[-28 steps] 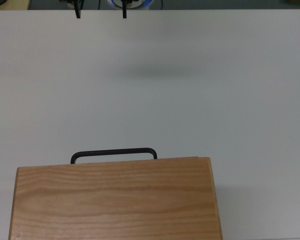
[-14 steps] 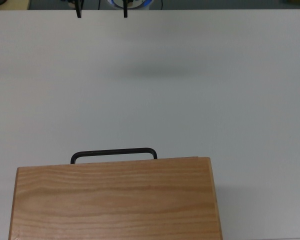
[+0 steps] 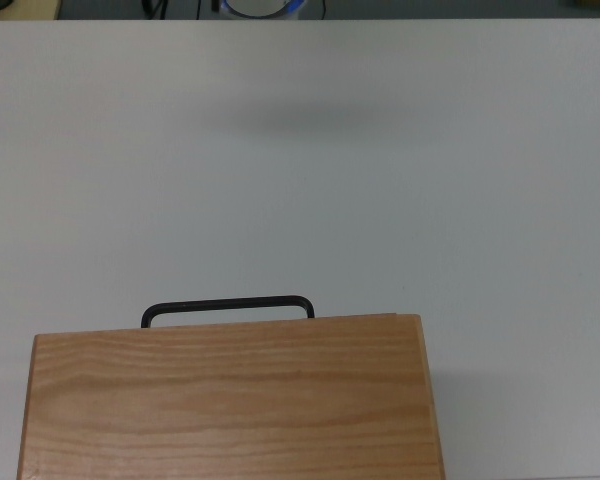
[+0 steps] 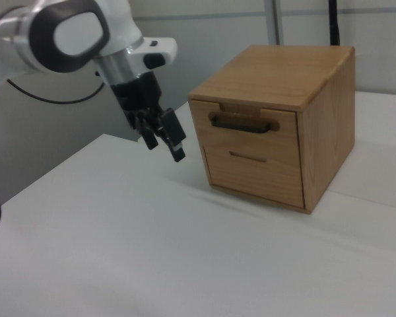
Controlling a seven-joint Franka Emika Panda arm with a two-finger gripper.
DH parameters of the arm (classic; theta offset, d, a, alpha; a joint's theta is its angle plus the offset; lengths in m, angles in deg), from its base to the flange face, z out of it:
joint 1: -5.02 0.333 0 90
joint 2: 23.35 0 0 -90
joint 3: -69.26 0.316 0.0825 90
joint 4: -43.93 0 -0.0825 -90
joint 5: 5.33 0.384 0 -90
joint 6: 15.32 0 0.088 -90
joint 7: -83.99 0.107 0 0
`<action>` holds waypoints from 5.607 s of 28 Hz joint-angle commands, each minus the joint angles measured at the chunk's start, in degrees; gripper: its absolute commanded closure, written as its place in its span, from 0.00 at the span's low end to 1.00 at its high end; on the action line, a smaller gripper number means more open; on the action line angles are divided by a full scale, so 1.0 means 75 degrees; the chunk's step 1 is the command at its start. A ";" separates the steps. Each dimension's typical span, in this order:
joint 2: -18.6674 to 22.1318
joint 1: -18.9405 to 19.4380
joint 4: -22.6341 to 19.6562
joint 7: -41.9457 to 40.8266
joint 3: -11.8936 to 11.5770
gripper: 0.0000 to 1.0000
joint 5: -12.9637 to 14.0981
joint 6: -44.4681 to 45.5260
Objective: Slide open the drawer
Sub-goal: 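Swing the gripper around toward the front of the wooden cabinet, then lower the gripper onto the black handle of the upper drawer and grasp it, then pull the black handle outward, sliding the upper drawer out of the cabinet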
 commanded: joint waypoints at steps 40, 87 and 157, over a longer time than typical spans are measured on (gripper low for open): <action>0.2909 0.0197 -0.4904 1.0401 -0.0257 0.01 0.0148 -0.3902; -0.2952 0.0338 -0.0533 1.0098 0.0035 0.01 0.1074 -0.8617; -0.1640 -0.0037 -0.0744 0.9126 -0.0023 1.00 0.0523 -0.2971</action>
